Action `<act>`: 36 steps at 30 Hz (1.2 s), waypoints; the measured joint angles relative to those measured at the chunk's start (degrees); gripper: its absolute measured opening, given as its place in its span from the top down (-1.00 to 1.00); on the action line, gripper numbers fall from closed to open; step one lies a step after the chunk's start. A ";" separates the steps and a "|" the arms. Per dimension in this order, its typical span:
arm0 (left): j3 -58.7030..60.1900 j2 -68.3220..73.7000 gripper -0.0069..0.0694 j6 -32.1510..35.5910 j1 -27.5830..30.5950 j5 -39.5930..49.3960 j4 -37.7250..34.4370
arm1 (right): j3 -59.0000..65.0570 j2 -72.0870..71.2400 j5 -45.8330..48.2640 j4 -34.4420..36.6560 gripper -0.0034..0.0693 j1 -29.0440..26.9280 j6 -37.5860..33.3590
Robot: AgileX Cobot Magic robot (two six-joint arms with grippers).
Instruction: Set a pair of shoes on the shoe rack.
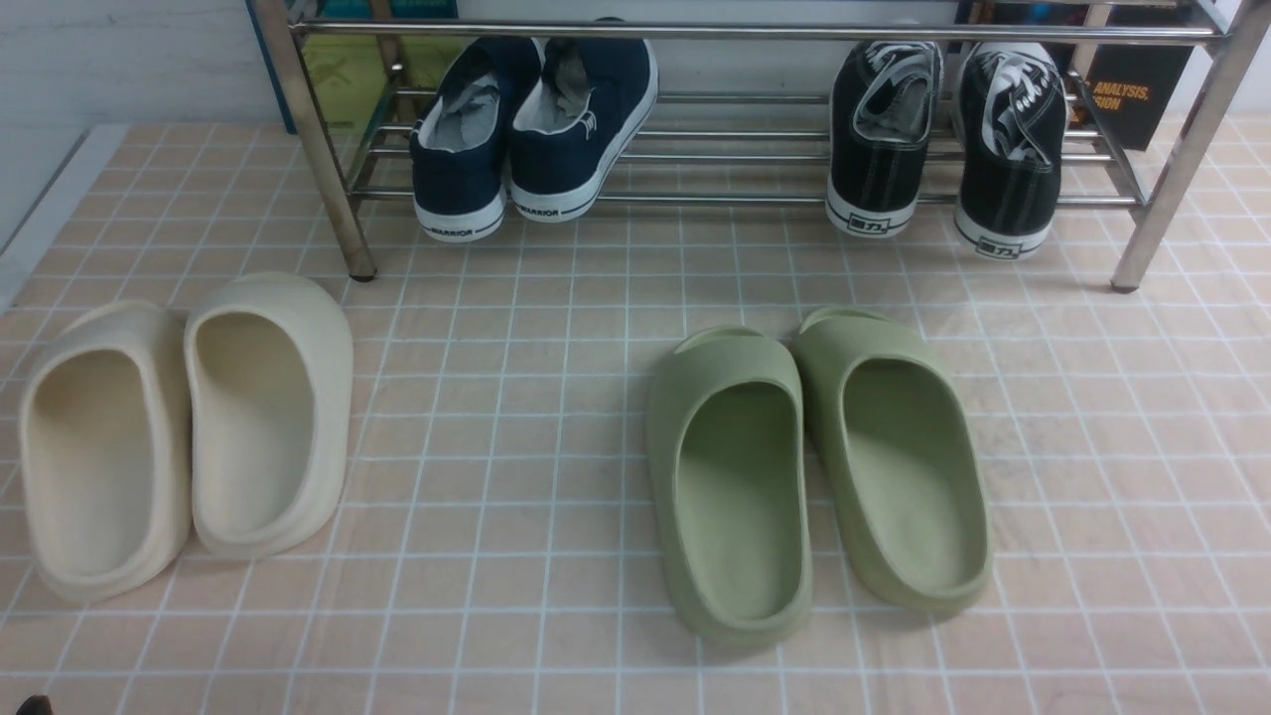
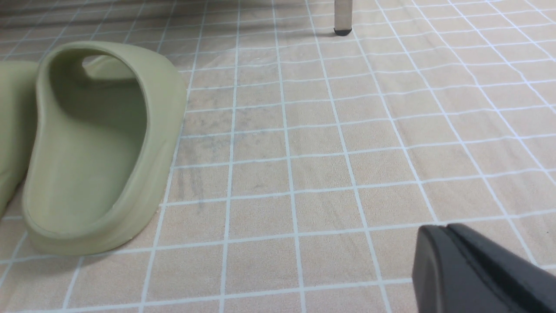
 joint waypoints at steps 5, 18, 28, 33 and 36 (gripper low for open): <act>0.00 0.00 0.20 0.00 0.00 0.00 0.00 | 0.00 0.00 0.00 0.00 0.88 0.00 0.00; 0.00 0.00 0.20 0.00 0.00 0.00 0.00 | 0.00 0.00 0.00 0.00 0.83 0.00 0.00; 0.00 0.00 0.20 0.00 0.00 0.00 0.00 | 0.00 0.00 0.00 0.00 0.82 0.00 0.00; 0.00 0.00 0.20 0.00 0.00 0.00 0.00 | 0.00 0.00 0.00 0.00 0.79 0.00 0.00; 0.00 0.00 0.20 0.00 0.00 0.00 0.00 | 0.00 0.00 0.00 0.00 0.77 0.00 0.00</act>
